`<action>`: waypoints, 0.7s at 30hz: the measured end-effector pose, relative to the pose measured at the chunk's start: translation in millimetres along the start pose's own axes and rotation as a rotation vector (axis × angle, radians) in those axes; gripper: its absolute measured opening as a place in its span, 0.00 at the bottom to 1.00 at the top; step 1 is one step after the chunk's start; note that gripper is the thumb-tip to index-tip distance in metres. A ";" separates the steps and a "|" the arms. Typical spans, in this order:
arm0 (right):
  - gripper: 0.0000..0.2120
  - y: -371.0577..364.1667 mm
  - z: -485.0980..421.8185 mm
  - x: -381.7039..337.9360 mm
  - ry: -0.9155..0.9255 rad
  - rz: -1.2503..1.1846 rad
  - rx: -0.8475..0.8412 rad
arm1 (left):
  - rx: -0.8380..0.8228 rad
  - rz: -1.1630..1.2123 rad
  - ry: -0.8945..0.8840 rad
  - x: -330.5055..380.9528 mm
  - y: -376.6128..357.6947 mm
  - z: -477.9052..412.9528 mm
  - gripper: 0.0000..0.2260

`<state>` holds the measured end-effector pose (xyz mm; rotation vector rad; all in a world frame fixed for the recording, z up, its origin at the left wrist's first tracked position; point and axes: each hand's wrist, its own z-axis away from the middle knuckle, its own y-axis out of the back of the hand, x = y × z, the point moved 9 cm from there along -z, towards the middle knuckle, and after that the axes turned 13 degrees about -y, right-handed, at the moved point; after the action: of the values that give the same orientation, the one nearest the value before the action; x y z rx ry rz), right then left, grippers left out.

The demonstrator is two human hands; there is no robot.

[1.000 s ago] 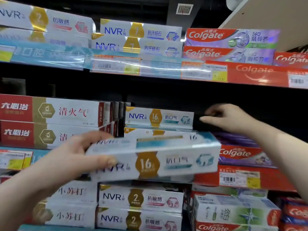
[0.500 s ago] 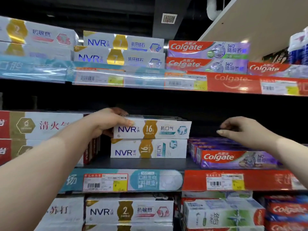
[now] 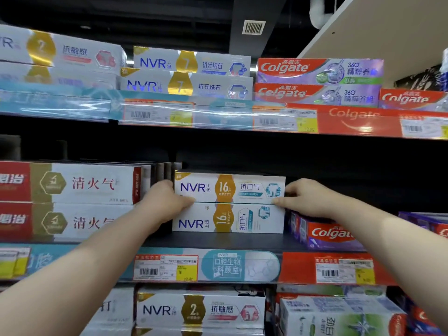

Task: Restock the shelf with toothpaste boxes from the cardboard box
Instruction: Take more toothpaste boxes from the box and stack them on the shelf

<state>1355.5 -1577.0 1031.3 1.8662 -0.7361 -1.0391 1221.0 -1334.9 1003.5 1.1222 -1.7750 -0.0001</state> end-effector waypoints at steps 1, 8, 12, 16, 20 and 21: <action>0.17 -1.1 -2.6 0.9 -0.029 0.002 0.009 | -0.003 -0.013 0.004 -2.5 0.3 1.6 0.10; 0.20 -6.3 -5.2 0.3 -0.104 -0.030 0.026 | 0.005 0.014 0.014 -8.6 -1.9 4.0 0.09; 0.18 -8.1 -5.4 -3.2 -0.103 -0.030 0.031 | 0.017 0.073 0.024 -14.0 -1.8 6.4 0.09; 0.17 -11.8 -5.5 -4.5 -0.109 -0.038 0.023 | 0.027 0.092 0.032 -16.6 -2.0 5.2 0.09; 0.16 -15.5 -6.8 -5.9 -0.121 -0.011 -0.003 | 0.015 0.096 0.040 -16.1 -4.7 4.4 0.11; 0.16 -16.0 -6.6 -5.8 -0.125 -0.002 -0.008 | 0.013 0.094 0.041 -15.8 -5.1 4.2 0.11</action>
<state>1359.8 -1562.4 1021.3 1.8080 -0.8018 -1.1661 1222.6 -1329.1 987.5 1.0399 -1.7923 0.0910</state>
